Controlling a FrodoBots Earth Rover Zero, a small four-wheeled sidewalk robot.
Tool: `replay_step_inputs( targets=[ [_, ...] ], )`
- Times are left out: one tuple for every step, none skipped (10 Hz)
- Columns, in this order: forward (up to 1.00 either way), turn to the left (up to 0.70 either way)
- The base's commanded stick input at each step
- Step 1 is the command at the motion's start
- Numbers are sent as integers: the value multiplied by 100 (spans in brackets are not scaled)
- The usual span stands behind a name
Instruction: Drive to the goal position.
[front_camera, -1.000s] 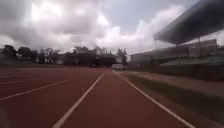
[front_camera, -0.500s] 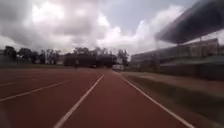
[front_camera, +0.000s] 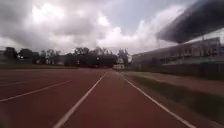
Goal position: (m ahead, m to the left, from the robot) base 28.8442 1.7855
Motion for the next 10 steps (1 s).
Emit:
replay_step_inputs(
  targets=[
    [70, 0],
    [70, 0],
    [70, 0],
    [70, 0],
    [70, 0],
    [70, 0],
    [70, 0],
    [70, 0],
    [70, 0],
    [70, 0]
  ],
)
